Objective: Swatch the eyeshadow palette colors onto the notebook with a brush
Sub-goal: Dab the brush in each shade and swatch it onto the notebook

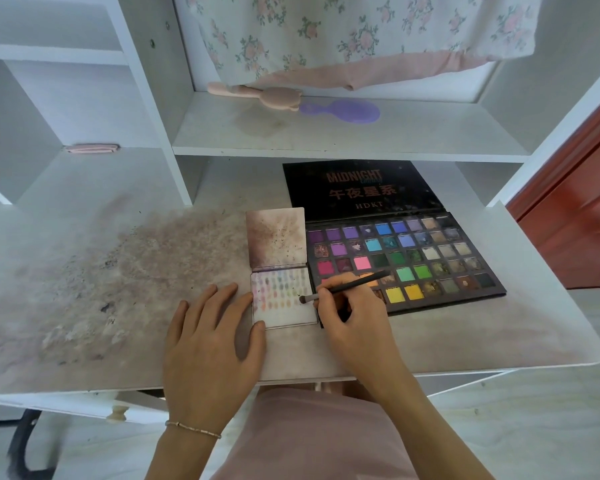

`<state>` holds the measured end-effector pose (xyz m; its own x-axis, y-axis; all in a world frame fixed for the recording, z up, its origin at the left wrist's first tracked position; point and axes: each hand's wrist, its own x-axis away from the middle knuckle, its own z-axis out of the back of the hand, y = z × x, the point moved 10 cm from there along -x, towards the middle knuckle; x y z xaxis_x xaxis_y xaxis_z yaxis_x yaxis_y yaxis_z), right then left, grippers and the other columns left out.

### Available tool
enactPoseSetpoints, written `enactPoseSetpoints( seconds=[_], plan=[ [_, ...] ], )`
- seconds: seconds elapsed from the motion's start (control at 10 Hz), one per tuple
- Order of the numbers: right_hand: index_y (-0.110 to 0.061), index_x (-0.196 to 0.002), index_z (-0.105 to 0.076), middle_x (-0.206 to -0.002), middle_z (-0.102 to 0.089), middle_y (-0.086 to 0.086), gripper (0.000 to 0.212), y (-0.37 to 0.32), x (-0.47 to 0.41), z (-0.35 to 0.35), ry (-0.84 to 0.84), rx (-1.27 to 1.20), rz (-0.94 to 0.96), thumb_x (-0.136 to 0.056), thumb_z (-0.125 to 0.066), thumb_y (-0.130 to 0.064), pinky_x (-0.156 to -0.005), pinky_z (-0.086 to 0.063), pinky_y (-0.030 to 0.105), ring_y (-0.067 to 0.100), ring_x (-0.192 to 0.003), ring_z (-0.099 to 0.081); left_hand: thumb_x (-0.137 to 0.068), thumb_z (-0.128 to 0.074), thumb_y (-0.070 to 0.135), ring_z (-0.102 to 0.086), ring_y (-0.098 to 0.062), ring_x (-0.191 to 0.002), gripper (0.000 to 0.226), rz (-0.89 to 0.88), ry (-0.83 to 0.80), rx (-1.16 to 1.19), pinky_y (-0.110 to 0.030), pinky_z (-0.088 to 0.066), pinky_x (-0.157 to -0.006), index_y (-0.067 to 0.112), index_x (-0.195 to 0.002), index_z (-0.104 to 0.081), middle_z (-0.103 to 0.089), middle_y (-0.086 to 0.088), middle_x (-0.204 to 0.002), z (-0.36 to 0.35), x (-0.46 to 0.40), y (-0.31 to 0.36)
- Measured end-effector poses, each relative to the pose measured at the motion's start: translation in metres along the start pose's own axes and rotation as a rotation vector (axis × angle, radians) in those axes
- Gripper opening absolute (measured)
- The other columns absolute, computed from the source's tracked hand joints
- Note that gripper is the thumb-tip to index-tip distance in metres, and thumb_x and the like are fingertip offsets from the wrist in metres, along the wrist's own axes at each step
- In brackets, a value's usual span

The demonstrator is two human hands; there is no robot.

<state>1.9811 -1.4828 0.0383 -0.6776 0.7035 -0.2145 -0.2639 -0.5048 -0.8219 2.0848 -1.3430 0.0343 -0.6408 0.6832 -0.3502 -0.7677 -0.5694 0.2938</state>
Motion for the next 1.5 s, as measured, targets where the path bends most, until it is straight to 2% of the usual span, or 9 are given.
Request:
enactPoseSetpoints(
  seconds=[0.1, 0.3, 0.7, 0.9, 1.0, 1.1, 1.2, 1.4, 1.5],
  plan=[
    [-0.036, -0.077, -0.048, -0.068, -0.051, -0.014, 0.023, 0.0, 0.001, 0.0, -0.002, 0.001, -0.005, -0.087, -0.054, -0.017, -0.058, -0.041, 0.01, 0.002, -0.063, -0.051, -0.081, -0.041, 0.041, -0.057, -0.028, -0.113, 0.045, -0.001, 0.001, -0.003, -0.049, -0.035, -0.102, 0.015, -0.107, -0.068, -0.064, -0.006, -0.116, 0.001, 0.0, 0.0],
    [-0.03, -0.081, -0.051, -0.068, -0.054, -0.009, 0.014, 0.001, -0.001, -0.001, -0.013, 0.005, -0.014, -0.088, -0.053, -0.018, -0.056, -0.041, 0.012, 0.004, -0.06, -0.051, -0.081, -0.041, 0.041, -0.057, -0.029, -0.113, 0.045, -0.004, 0.001, -0.007, -0.05, -0.035, -0.102, 0.015, -0.107, -0.068, -0.064, -0.007, -0.116, 0.0, 0.0, 0.001],
    [-0.032, -0.081, -0.05, -0.068, -0.051, -0.014, 0.016, 0.001, 0.0, -0.001, -0.016, 0.011, 0.005, -0.088, -0.053, -0.018, -0.057, -0.041, 0.01, 0.003, -0.059, -0.05, -0.081, -0.041, 0.042, -0.057, -0.028, -0.113, 0.045, -0.003, -0.002, -0.006, -0.049, -0.034, -0.102, 0.015, -0.107, -0.068, -0.064, -0.006, -0.116, 0.001, 0.0, 0.0],
    [-0.038, -0.076, -0.046, -0.067, -0.052, -0.015, 0.028, -0.004, 0.0, 0.003, 0.012, -0.031, 0.044, -0.088, -0.053, -0.015, -0.057, -0.041, 0.008, 0.0, -0.066, -0.053, -0.081, -0.041, 0.042, -0.057, -0.029, -0.114, 0.045, -0.007, 0.003, -0.006, -0.048, -0.034, -0.102, 0.016, -0.106, -0.068, -0.064, -0.006, -0.116, 0.001, 0.0, 0.0],
    [-0.036, -0.077, -0.05, -0.065, -0.055, -0.012, 0.023, -0.008, 0.002, 0.02, 0.117, -0.173, 0.075, -0.086, -0.049, -0.015, -0.055, -0.043, 0.008, -0.001, -0.065, -0.055, -0.081, -0.041, 0.042, -0.057, -0.029, -0.113, 0.045, -0.005, 0.001, -0.003, -0.048, -0.034, -0.102, 0.015, -0.106, -0.068, -0.064, -0.006, -0.116, 0.001, 0.0, 0.001],
    [-0.035, -0.078, -0.053, -0.068, -0.059, -0.013, 0.021, -0.001, 0.005, 0.039, 0.21, -0.243, 0.067, -0.083, -0.048, -0.016, -0.057, -0.048, 0.014, 0.005, -0.066, -0.058, -0.081, -0.041, 0.042, -0.057, -0.029, -0.113, 0.046, -0.004, -0.003, -0.004, -0.049, -0.035, -0.101, 0.014, -0.106, -0.068, -0.064, -0.007, -0.116, 0.002, 0.0, 0.001],
    [-0.032, -0.08, -0.055, -0.074, -0.061, -0.014, 0.017, 0.016, 0.01, 0.06, 0.277, -0.257, 0.017, -0.083, -0.049, -0.017, -0.062, -0.049, 0.013, 0.004, -0.072, -0.061, -0.081, -0.04, 0.042, -0.057, -0.029, -0.113, 0.047, -0.003, 0.001, 0.001, -0.049, -0.035, -0.101, 0.014, -0.106, -0.068, -0.064, -0.007, -0.116, 0.002, 0.0, 0.0],
    [-0.036, -0.08, -0.05, -0.078, -0.06, -0.011, 0.034, 0.049, 0.015, 0.115, 0.404, -0.037, -0.056, -0.089, -0.048, -0.004, -0.061, -0.047, 0.009, -0.003, -0.075, -0.06, -0.081, -0.04, 0.042, -0.057, -0.03, -0.113, 0.048, 0.004, 0.014, 0.014, -0.049, -0.035, -0.101, 0.013, -0.106, -0.068, -0.064, -0.008, -0.116, 0.003, 0.0, 0.001],
    [-0.028, -0.082, -0.05, -0.075, -0.056, -0.015, 0.024, 0.066, 0.021, 0.146, 0.517, 0.013, -0.119, -0.091, -0.046, -0.005, -0.057, -0.04, 0.0, -0.017, -0.073, -0.056, -0.08, -0.04, 0.042, -0.057, -0.031, -0.113, 0.048, -0.002, 0.028, 0.013, -0.05, -0.034, -0.101, 0.013, -0.106, -0.068, -0.064, -0.009, -0.116, 0.003, 0.0, 0.001]
  ],
)
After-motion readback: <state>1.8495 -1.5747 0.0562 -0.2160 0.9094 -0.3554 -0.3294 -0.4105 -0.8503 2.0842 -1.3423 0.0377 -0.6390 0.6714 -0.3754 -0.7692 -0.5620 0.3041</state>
